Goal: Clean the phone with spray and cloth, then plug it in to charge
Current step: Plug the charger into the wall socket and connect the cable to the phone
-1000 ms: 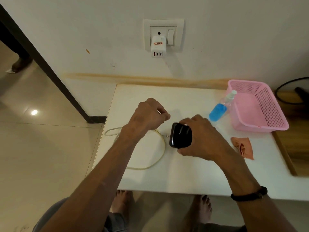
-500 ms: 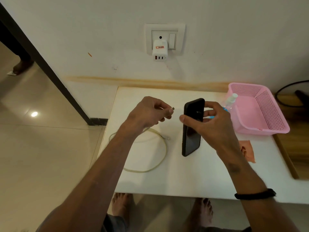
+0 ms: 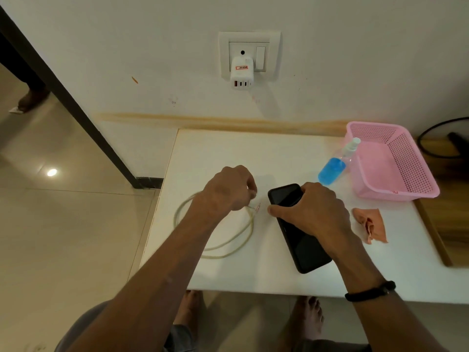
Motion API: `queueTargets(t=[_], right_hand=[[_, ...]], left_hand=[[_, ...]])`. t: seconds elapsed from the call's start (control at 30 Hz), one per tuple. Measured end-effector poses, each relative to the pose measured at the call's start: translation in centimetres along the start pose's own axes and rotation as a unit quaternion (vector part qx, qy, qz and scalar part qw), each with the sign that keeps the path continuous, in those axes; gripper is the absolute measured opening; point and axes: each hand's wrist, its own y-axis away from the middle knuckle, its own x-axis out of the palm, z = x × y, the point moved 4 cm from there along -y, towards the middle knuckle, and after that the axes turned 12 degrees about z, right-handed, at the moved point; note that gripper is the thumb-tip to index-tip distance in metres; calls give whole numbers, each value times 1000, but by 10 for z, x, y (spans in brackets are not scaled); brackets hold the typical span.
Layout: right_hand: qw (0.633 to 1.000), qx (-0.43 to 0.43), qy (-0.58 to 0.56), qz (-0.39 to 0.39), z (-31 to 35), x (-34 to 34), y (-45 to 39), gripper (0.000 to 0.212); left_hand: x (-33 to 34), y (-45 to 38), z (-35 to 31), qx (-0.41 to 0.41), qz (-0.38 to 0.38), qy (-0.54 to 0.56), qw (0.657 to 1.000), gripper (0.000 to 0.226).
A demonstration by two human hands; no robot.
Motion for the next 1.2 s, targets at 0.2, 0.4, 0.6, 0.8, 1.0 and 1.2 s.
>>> queueTargets(t=[0.2,0.4,0.6,0.8,1.0,1.2], right_hand=[[1000,16,17,-6,2,7,3,76],[999,23,46,-4,7,12,6,71],[999,-20,24,-6,11,12,5,76],[952,-166,-227,-117,37,-9,14,35],[787,-168,-591,56,52,-18,18,18],[588,-181,-786,58,39,-39,12,15]], left_hand=[[7,-7,10,-17,-46,-150,987,23],[8,-11,10,-16,-65,-199,978,21],[4,-7,10,-17,-58,-169,984,20],[-31,3,-6,60,-161,-26,985,10],[-39,18,-10,173,-140,161,962,9],[-47,27,7,153,-57,178,970,32]])
